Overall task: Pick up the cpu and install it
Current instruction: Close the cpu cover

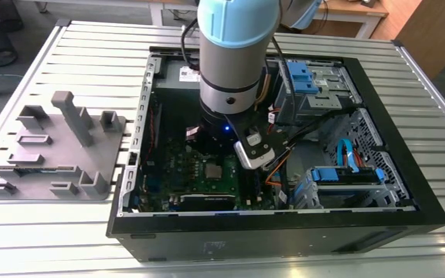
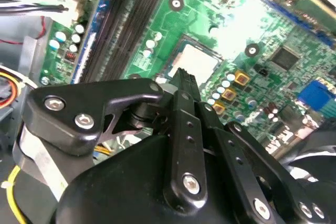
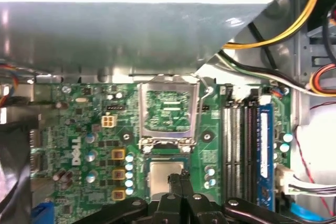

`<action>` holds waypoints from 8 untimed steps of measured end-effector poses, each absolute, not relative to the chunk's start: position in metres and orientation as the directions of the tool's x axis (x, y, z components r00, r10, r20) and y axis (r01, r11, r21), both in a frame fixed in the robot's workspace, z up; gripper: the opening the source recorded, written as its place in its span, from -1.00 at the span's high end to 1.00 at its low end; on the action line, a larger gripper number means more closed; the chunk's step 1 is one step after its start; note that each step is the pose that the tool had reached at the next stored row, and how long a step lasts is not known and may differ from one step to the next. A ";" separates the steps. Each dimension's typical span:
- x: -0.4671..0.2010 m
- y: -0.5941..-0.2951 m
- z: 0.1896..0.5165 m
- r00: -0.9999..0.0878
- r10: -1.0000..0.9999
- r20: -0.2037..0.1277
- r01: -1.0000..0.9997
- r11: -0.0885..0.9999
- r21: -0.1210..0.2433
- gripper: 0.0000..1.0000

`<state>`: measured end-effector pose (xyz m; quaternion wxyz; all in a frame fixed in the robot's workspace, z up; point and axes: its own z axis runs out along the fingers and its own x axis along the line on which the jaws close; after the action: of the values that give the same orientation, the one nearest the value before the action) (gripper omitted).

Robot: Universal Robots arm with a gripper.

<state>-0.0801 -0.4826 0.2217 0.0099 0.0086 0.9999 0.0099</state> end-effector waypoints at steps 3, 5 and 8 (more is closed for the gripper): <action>-0.075 -0.480 0.222 -1.000 0.017 -0.020 0.017 1.000 0.020 0.79; -0.072 -0.479 0.222 -1.000 0.017 -0.020 0.017 1.000 0.020 0.79; -0.069 -0.475 0.221 -1.000 0.017 -0.020 0.017 1.000 0.020 0.79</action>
<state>-0.0688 -0.4755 0.2214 0.0099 0.0086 0.9999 0.0099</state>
